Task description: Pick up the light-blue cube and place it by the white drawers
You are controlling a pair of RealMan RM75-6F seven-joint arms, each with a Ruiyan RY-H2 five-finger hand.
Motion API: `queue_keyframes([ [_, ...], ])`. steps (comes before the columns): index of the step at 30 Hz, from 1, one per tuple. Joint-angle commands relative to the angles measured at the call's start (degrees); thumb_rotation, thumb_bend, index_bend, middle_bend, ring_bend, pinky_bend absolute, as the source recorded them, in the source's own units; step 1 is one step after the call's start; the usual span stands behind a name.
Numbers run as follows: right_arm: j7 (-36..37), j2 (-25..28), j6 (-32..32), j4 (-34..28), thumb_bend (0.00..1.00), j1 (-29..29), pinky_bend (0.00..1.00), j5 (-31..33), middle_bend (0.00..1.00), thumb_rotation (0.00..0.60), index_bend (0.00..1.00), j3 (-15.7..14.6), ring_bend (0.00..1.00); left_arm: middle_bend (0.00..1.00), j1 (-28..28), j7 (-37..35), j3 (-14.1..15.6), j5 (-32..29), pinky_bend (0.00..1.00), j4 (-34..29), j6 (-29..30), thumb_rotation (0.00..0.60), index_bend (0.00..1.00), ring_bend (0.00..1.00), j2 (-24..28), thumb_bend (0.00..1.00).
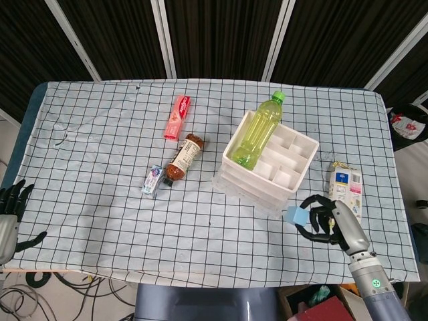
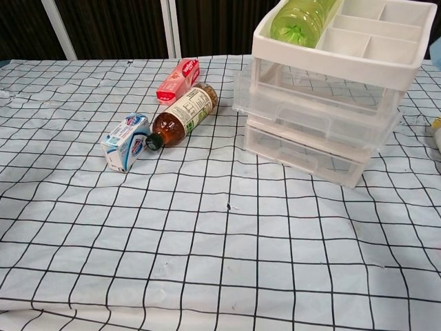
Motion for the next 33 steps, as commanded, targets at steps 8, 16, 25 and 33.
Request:
queue_keyframes([
  [8,-7.5,-3.5,-0.7,1.0,0.36,6.8,0.79,8.2,0.79,0.6,0.58,2.9,0.85,0.0,0.0,-0.2,-0.1,-0.2,0.0,0.0,-0.1,0.6,0.0,0.0,0.1,0.01],
  [16,-16.5,-10.6,2.0,4.5,0.35,11.5,0.79,14.6,0.79,0.6,0.58,2.7,0.85,0.0,-0.1,-0.3,-0.1,-0.3,0.0,0.0,-0.2,0.6,0.0,0.0,0.2,0.01],
  [25,-23.6,-17.7,7.5,9.1,0.35,13.7,0.79,16.5,0.79,0.6,0.58,2.2,0.85,0.0,0.0,-0.5,0.2,0.2,0.0,-0.3,-0.2,0.6,0.0,0.0,0.3,0.01],
  [33,-26.9,-21.0,11.3,11.0,0.34,14.0,0.79,16.1,0.79,0.6,0.5,2.0,0.85,0.0,0.0,-0.7,0.1,0.0,0.0,-0.4,-0.2,0.6,0.0,0.0,0.4,0.01],
])
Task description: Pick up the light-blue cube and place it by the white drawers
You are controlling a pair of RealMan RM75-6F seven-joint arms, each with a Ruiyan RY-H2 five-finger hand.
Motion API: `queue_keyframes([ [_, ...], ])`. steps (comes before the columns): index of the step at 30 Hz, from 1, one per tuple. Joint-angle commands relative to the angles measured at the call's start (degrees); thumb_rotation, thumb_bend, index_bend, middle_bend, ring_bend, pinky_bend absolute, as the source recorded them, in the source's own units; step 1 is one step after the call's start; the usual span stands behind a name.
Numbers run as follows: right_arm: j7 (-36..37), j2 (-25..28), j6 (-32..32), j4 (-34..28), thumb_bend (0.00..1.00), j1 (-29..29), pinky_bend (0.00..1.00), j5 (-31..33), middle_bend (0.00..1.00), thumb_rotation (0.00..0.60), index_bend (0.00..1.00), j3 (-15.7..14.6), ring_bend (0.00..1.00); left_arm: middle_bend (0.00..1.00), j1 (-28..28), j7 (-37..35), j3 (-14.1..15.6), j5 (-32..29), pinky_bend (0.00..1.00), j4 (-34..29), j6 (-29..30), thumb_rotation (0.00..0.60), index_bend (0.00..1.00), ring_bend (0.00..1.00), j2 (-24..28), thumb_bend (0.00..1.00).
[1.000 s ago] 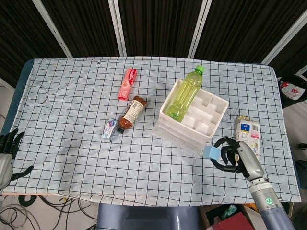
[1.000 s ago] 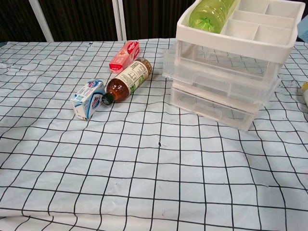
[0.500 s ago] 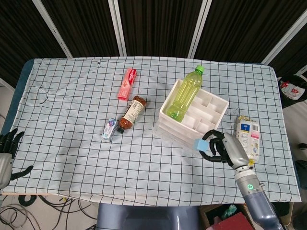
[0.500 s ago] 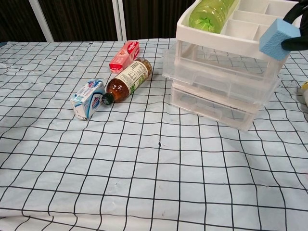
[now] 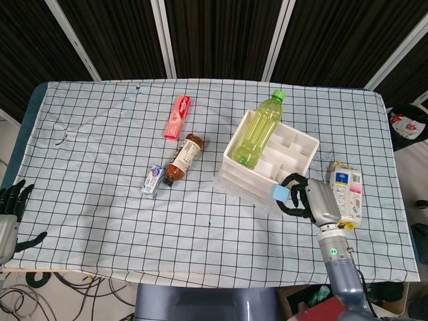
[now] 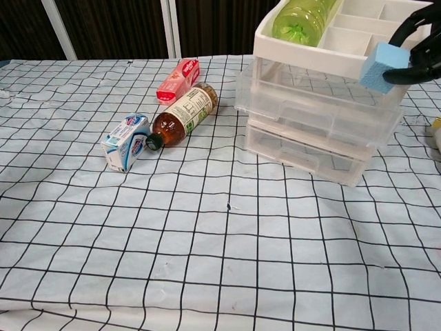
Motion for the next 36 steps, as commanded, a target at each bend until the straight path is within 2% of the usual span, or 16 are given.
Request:
queue_keyframes([
  [1,-0.5,-0.6,0.7,0.3,0.33,0.0,0.79,-0.1,0.79,0.6,0.48,-0.1,0.85,0.0,0.0,0.0,0.0,0.0,0.0,0.0,0.0,0.6,0.0,0.0,0.0,0.01],
  [6,-0.4,-1.1,1.2,0.1,0.28,-0.3,0.79,-0.7,0.79,0.6,0.4,-0.2,0.85,0.0,0.0,0.0,0.0,0.0,0.0,0.0,0.0,0.6,0.0,0.0,0.0,0.01],
  [18,-0.2,-1.8,1.6,-0.6,0.22,-1.1,0.79,-2.2,0.79,0.6,0.35,-0.9,0.85,0.0,0.0,0.0,-0.1,-0.2,0.0,0.0,0.0,0.6,0.0,0.0,0.0,0.01],
  [25,0.2,-1.8,2.1,-1.4,0.22,-1.8,0.79,-3.2,0.79,0.6,0.35,-1.2,0.85,0.0,0.0,0.0,-0.1,-0.2,0.0,0.0,0.0,0.6,0.0,0.0,0.0,0.01],
  [28,1.4,-1.3,2.8,-3.0,0.25,-2.9,0.79,-4.8,0.79,0.6,0.42,-1.8,0.85,0.0,0.0,0.0,-0.1,-0.3,0.0,0.0,0.0,0.6,0.0,0.0,0.0,0.01],
  [33,3.5,0.0,3.8,-5.8,0.28,-5.1,0.79,-9.8,0.78,0.6,0.62,-4.0,0.84,0.0,0.0,0.1,-0.1,-0.2,0.0,0.0,0.0,0.6,0.0,0.0,0.0,0.01],
  [36,5.5,1.2,3.5,-7.8,0.3,-6.6,0.79,-12.5,0.78,0.6,0.7,-5.6,0.84,0.0,0.0,0.1,-0.1,-0.1,0.0,-0.1,0.1,0.6,0.0,0.0,-0.1,0.01],
])
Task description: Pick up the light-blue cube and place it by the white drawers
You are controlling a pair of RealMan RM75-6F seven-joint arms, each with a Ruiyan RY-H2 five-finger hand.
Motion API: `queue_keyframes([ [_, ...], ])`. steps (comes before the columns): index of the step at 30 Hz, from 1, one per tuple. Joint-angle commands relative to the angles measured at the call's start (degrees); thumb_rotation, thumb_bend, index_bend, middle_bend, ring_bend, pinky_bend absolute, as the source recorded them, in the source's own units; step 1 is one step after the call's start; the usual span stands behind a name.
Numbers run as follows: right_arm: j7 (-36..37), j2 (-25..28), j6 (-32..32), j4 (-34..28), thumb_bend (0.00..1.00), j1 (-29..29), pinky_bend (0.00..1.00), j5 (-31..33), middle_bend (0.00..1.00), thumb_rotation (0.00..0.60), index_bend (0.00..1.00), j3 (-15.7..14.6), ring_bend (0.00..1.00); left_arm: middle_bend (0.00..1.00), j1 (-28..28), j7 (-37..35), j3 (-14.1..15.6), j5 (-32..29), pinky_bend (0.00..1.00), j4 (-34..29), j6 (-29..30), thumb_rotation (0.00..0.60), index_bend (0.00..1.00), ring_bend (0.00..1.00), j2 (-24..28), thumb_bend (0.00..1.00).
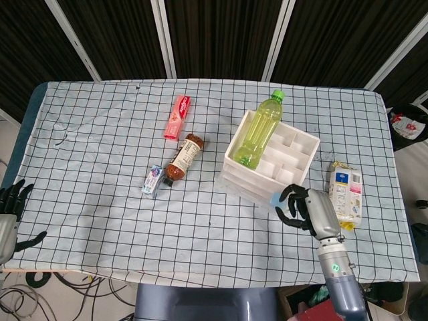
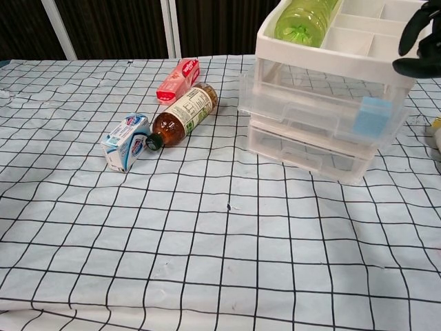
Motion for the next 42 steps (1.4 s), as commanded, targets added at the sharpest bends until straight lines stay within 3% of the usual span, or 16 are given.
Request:
queue_keyframes([
  [1,2.3,1.5,-0.3,-2.5,0.31,-1.8,0.79,-2.8,0.78,0.6,0.71,-2.2,0.84,0.0,0.0,0.0,0.0,0.1,0.0,0.0,0.1,0.6,0.0,0.0,0.0,0.01],
  [8,3.8,3.8,-5.2,-4.2,0.35,-3.0,0.79,-6.1,0.78,0.6,0.72,-7.5,0.84,0.0,0.0,0.1,0.0,0.1,0.0,0.1,0.1,0.6,0.0,0.0,-0.1,0.01],
  [12,3.7,2.1,-7.8,-2.5,0.36,-2.5,0.79,-5.7,0.78,0.6,0.72,-8.8,0.84,0.0,0.1,0.1,0.0,0.2,0.0,0.0,0.2,0.6,0.0,0.0,-0.1,0.01],
  [25,-0.3,-6.7,-9.8,2.0,0.36,0.4,0.79,0.8,0.78,0.6,0.72,-6.2,0.84,0.0,-0.1,-0.3,-0.2,-0.3,0.0,0.2,-0.1,0.6,0.0,0.0,0.1,0.01],
  [42,-4.3,-13.5,-10.4,4.9,0.36,4.2,0.79,8.2,0.78,0.6,0.72,-2.3,0.84,0.0,-0.2,-0.3,-0.4,-0.9,0.0,0.2,-0.5,0.6,0.0,0.0,0.0,0.01],
])
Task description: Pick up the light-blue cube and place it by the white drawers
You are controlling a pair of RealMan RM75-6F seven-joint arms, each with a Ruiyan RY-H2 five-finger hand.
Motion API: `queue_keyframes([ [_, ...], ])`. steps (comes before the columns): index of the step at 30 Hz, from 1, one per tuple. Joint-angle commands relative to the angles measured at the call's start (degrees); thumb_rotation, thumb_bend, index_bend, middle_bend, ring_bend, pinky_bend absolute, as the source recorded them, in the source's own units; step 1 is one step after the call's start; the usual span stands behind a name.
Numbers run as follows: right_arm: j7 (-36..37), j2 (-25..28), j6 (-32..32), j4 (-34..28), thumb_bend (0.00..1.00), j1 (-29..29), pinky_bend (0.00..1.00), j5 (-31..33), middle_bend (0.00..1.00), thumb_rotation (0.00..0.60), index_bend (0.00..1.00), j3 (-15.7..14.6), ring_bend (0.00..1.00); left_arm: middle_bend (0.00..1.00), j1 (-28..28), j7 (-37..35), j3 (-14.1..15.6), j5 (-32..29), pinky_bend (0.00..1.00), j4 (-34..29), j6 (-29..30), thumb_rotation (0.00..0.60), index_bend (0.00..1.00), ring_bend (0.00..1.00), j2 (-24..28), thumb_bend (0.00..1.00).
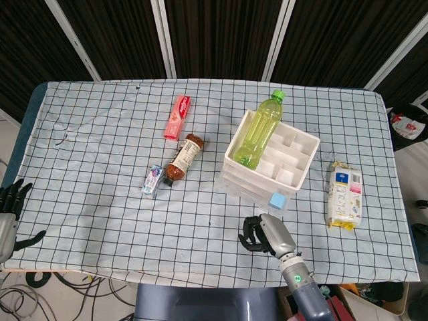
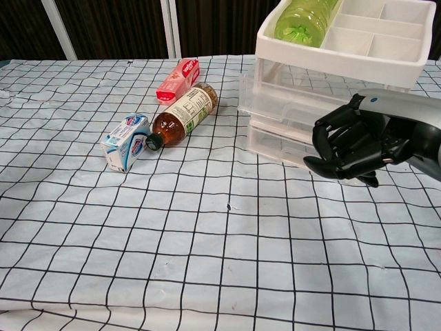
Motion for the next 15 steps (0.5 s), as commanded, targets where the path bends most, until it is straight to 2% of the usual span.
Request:
queue_keyframes([
  [1,-0.6,-1.2,-0.1,1.1,0.36,0.9,0.79,1.6,0.78,0.6,0.72,1.1,0.84,0.0,0.0,0.0,0.0,-0.1,0.0,0.0,0.0,0.6,0.0,0.0,0.0,0.01],
  [15,-3.1,-6.2,-0.8,5.4,0.36,4.7,0.79,8.7,0.78,0.6,0.72,4.7,0.84,0.0,-0.3,-0.2,-0.4,-1.1,0.0,-0.1,-0.7,0.6,0.0,0.0,0.0,0.01],
])
